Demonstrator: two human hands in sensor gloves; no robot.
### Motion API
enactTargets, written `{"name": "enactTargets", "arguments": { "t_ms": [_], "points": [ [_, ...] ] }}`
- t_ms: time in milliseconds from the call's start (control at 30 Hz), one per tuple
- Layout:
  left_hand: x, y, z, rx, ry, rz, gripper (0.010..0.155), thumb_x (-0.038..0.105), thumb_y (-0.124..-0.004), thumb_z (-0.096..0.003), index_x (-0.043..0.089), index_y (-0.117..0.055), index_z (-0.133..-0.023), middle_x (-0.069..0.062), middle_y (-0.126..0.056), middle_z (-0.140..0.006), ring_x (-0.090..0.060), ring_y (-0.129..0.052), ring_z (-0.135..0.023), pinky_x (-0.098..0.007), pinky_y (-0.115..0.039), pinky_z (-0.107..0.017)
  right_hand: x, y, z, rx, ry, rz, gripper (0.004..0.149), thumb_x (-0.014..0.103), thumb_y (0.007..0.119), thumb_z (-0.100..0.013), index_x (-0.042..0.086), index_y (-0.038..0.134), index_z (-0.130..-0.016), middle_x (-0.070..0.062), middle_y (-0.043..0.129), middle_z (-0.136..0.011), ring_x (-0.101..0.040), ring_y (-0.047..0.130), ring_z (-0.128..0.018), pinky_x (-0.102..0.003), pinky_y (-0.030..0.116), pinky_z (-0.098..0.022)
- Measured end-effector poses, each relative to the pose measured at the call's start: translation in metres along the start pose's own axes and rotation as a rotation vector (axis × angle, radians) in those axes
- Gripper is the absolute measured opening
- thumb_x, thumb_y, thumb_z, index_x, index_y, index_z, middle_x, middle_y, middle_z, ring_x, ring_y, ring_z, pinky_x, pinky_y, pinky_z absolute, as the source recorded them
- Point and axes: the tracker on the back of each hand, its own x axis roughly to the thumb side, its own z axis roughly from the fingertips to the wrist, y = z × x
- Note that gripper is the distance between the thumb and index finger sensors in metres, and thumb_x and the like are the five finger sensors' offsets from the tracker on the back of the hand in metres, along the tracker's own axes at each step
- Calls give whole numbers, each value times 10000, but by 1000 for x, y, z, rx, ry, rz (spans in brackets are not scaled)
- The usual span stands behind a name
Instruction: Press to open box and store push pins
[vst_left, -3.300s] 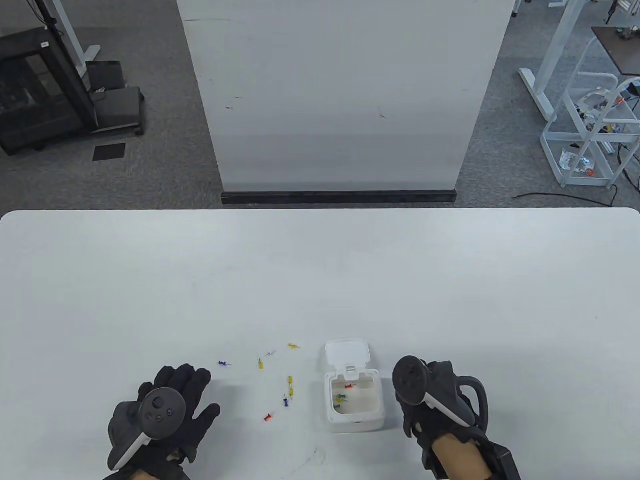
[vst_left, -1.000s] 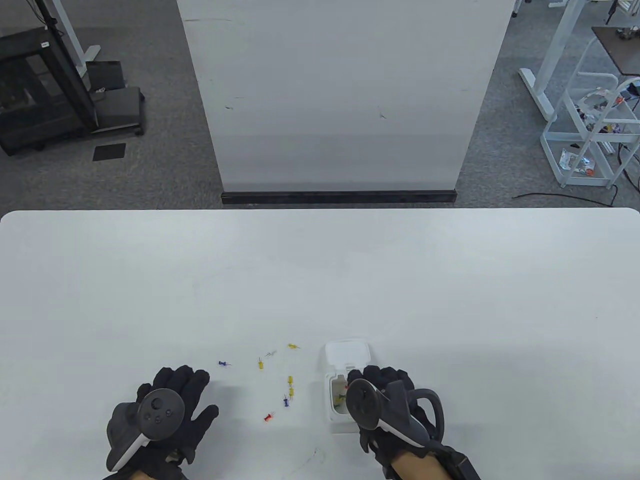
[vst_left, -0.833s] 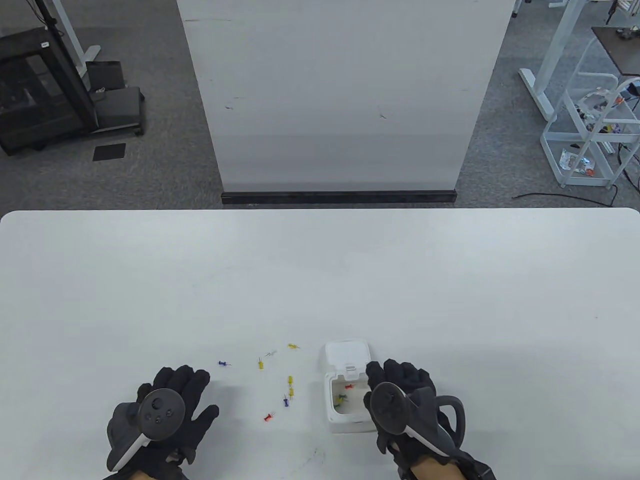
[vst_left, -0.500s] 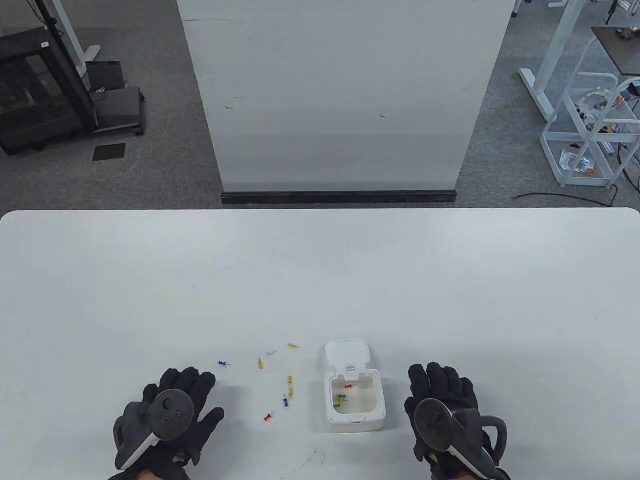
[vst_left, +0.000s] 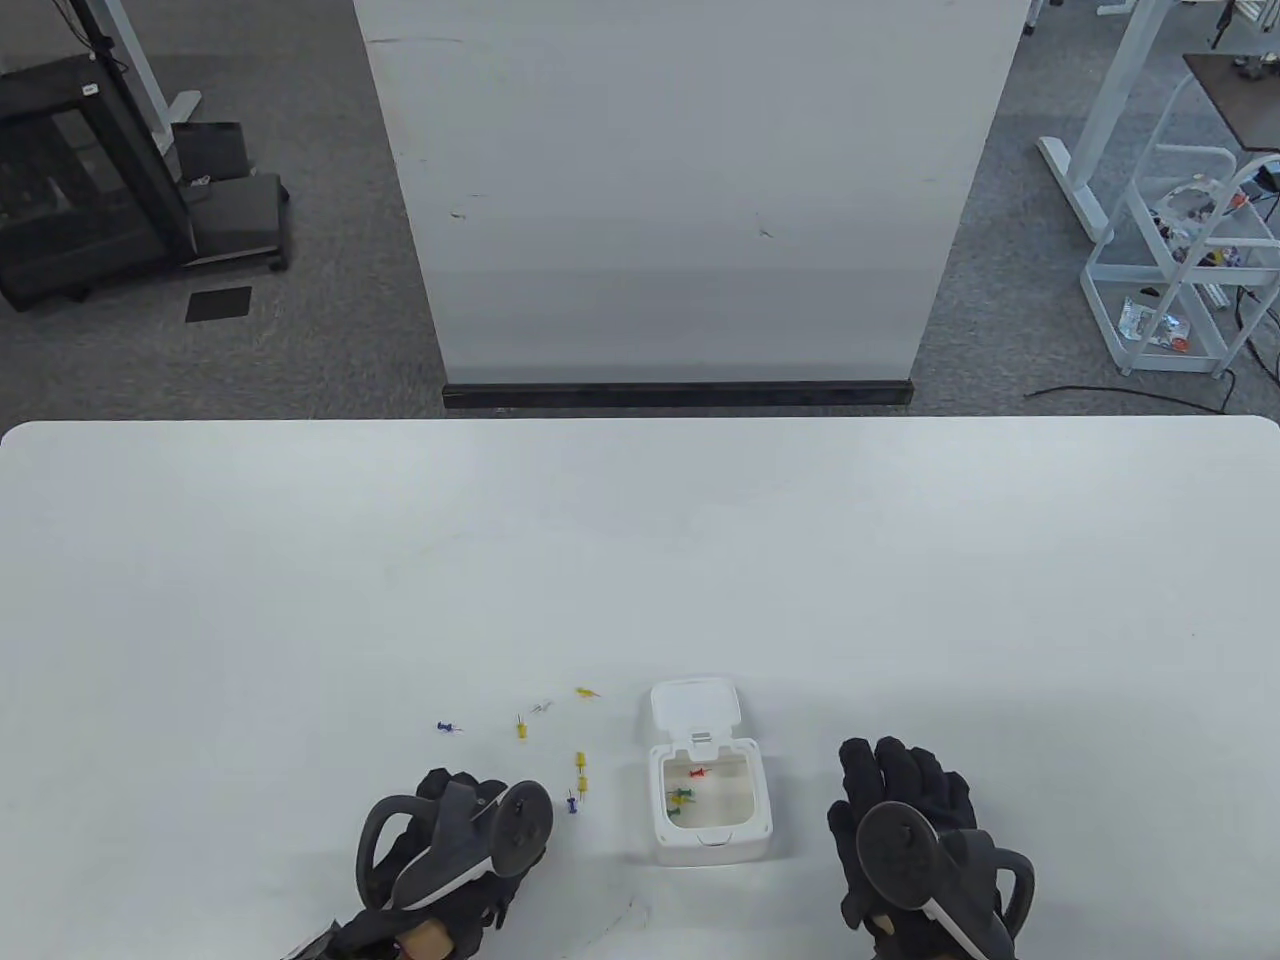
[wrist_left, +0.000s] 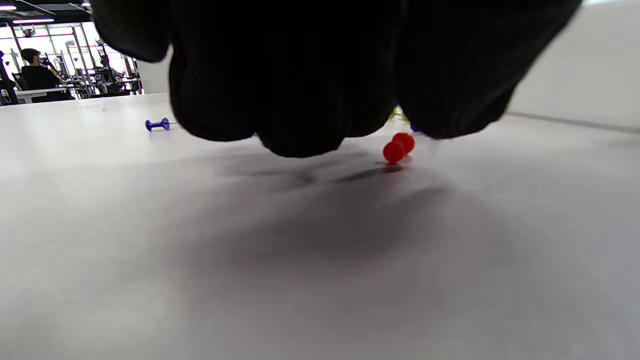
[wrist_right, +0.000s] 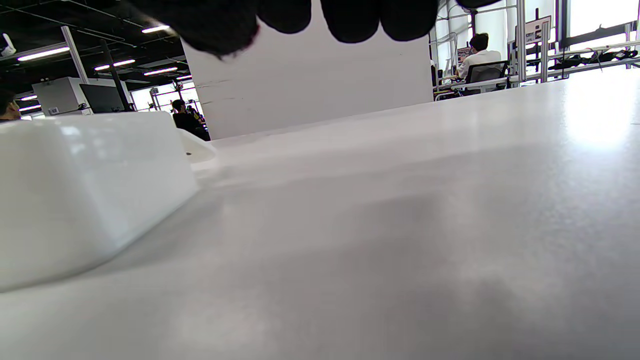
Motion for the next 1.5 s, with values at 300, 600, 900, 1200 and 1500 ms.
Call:
{"name": "enactTargets", "arguments": {
  "t_ms": [300,600,900,1200,1500],
  "points": [
    [13,-6,-7,22,69,-58,434,437,-874,-414,200,-883,-777,-42,-989,-635,-332,-936,-630,-577,-628,-692,2,-1,2,26,-24,-33,630,480,715,-506,311,439,-1046,-33,482,-1109,-390,494,-1022,-611,457,-758],
    [20,-9,-10,-4,56,-155,462,457,-810,-409,170,-849,-769,-26,-965,-609,-324,-928,-622,-585,-633,-684,4,-3,3,27,-37,-65,634,494,710,-504,309,440,-1047,-35,482,-1110,-391,490,-1024,-615,455,-758],
    [11,9,-4,42,37,5,453,463,-828,-399,175,-873,-746,-20,-985,-587,-316,-945,-610,-582,-650,-676,7,-1,3,44,-39,-83,632,500,707,-505,308,445,-1047,-35,487,-1110,-392,496,-1022,-615,456,-757],
    [72,61,-14,128,-130,152,448,461,-829,-405,177,-874,-749,-21,-988,-593,-319,-944,-618,-586,-643,-681,5,0,2,49,-36,-90,629,499,707,-504,306,451,-1045,-39,493,-1107,-393,501,-1020,-615,459,-756],
    [135,64,-44,114,-196,7,445,457,-831,-408,180,-869,-755,-22,-982,-606,-320,-935,-634,-586,-631,-691,4,-1,2,59,-41,-96,623,491,710,-504,304,458,-1043,-36,499,-1105,-394,507,-1017,-616,459,-756]
  ]
}}
